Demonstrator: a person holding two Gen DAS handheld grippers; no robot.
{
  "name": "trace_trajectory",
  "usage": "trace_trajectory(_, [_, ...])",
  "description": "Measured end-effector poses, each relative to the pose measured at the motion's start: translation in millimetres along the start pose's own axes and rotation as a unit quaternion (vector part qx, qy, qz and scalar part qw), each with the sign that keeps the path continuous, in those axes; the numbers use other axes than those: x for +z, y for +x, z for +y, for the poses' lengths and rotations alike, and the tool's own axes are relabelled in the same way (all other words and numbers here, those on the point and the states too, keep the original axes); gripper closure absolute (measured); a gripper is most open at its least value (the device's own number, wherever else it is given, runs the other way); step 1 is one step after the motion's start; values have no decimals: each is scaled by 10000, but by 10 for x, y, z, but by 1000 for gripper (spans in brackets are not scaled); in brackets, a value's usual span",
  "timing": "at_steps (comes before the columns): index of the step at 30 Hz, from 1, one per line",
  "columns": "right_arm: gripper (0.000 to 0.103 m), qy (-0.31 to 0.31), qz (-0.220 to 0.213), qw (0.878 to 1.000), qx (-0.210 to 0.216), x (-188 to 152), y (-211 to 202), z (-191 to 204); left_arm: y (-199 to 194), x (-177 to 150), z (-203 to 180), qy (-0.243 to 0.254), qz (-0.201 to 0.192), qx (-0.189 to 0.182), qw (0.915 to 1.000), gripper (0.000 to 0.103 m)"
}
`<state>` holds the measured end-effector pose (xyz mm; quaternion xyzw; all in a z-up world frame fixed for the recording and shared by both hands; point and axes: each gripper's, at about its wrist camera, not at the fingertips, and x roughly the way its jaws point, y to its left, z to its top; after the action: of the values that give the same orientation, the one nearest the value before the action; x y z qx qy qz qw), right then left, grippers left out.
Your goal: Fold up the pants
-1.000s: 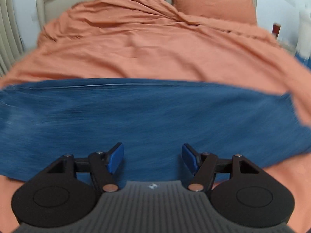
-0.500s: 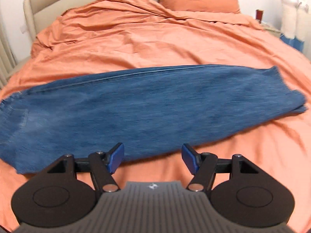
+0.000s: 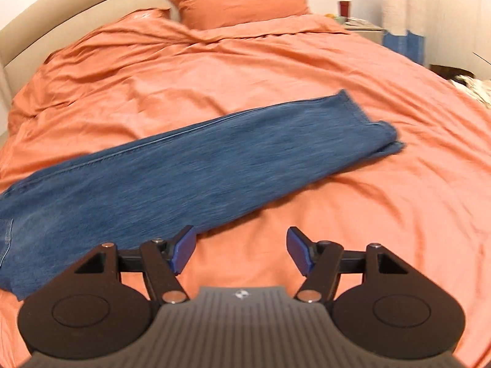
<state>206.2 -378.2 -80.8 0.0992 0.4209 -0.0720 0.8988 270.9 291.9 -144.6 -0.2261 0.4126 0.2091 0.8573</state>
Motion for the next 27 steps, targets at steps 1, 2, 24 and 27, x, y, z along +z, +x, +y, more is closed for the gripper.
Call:
trace_trajectory(1, [41,97,-10,9999,-36,13,-24,-89,-65,21,-1,43,-1,33,10000,51])
trace_trajectory(2, [41,220,-30,9997,-68,29,-47,-189,-148,47,-20,122,-81,85,9999,45])
trace_trajectory(24, [66,3378,-246,9367,893,863,938,-2557,-435,-280,-1178,856,228,10,9961,41])
trace_trajectory(27, [68,3542,-82,9305,924,898,1289,-2674,-347,-300,-1208,846,333,232,9956,42])
